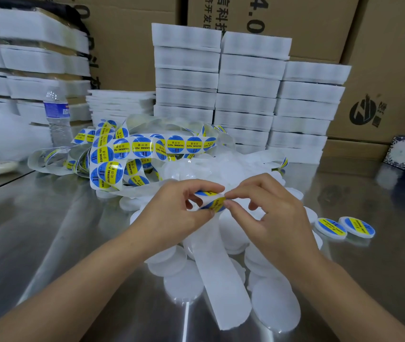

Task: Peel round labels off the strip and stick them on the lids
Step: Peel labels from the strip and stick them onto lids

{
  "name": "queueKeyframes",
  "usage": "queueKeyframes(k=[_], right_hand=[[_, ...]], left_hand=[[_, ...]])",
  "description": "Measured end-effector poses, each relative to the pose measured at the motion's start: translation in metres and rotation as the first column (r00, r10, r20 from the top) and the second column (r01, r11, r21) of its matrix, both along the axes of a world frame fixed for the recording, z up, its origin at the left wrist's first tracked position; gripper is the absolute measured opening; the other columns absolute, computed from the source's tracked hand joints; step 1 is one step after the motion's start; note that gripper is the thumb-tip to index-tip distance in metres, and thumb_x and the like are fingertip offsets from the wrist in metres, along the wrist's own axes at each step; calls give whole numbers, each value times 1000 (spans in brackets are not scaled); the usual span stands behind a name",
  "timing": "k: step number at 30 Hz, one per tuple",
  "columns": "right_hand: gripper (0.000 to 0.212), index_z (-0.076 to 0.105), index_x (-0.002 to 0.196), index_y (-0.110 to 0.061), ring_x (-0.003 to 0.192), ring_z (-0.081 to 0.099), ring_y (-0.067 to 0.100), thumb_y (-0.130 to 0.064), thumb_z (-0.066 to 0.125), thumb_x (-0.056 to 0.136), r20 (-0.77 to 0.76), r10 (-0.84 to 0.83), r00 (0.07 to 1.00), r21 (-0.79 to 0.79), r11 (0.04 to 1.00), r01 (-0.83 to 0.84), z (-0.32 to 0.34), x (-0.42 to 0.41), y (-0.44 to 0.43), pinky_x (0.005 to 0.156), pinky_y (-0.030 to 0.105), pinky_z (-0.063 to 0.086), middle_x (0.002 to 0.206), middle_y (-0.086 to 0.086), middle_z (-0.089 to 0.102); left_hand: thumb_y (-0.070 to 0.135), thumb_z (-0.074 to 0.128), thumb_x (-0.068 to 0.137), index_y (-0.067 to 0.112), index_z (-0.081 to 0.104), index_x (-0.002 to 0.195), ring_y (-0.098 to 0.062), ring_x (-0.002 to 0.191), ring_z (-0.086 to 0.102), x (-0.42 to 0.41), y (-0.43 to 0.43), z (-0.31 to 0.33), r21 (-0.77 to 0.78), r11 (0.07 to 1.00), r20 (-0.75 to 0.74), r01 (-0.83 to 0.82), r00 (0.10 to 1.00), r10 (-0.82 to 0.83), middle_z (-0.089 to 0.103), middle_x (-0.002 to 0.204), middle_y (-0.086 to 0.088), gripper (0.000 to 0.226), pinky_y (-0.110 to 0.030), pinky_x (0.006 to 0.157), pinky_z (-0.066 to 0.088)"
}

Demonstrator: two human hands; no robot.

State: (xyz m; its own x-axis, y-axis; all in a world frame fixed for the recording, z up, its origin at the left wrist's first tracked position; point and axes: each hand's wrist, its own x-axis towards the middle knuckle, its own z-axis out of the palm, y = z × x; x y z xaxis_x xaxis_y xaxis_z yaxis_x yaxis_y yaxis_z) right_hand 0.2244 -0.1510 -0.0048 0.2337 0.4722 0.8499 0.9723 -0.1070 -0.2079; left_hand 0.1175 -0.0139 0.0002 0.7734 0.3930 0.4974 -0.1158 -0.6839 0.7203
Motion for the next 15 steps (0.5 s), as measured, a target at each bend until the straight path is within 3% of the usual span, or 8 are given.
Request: queueKeyframes(k=[7,10,13,15], right_hand=[[8,73,83,-22,60,51,10,-22,67,77,-28,16,999,-6,1000,-17,0,-1,0,56,20,37,84,-8,61],[5,71,81,-22,61,51,10,-21,67,77,-50,24,998,-18,1000,-25,1,-1,-1,57,21,39,85,-9,61],[4,65,83,-21,69,49,7,-20,61,82,-103,93,990,-80,992,-102,3,1,-2,64,18,40,89,-12,57],[4,62,84,-22,76,48,3,-20,58,84,-138,141,980,-140,977,-161,4,1,-3,68,13,37,91,-13,54]], left_hand=[[9,72,76,49,66,88,3,71,55,1,0,-1,-22,1000,8,12,1000,-12,67,81,28,42,-7,65,41],[14,73,71,49,64,93,1,80,59,-1,0,1,-6,1000,-8,21,1000,-21,68,88,25,42,-9,69,43],[20,55,66,39,69,96,-7,92,64,-4,1,5,-139,986,51,93,995,-87,72,101,14,38,-18,78,49],[23,49,75,32,73,89,-5,93,63,-5,1,8,-242,968,142,65,989,-31,74,97,11,30,-16,78,50]])
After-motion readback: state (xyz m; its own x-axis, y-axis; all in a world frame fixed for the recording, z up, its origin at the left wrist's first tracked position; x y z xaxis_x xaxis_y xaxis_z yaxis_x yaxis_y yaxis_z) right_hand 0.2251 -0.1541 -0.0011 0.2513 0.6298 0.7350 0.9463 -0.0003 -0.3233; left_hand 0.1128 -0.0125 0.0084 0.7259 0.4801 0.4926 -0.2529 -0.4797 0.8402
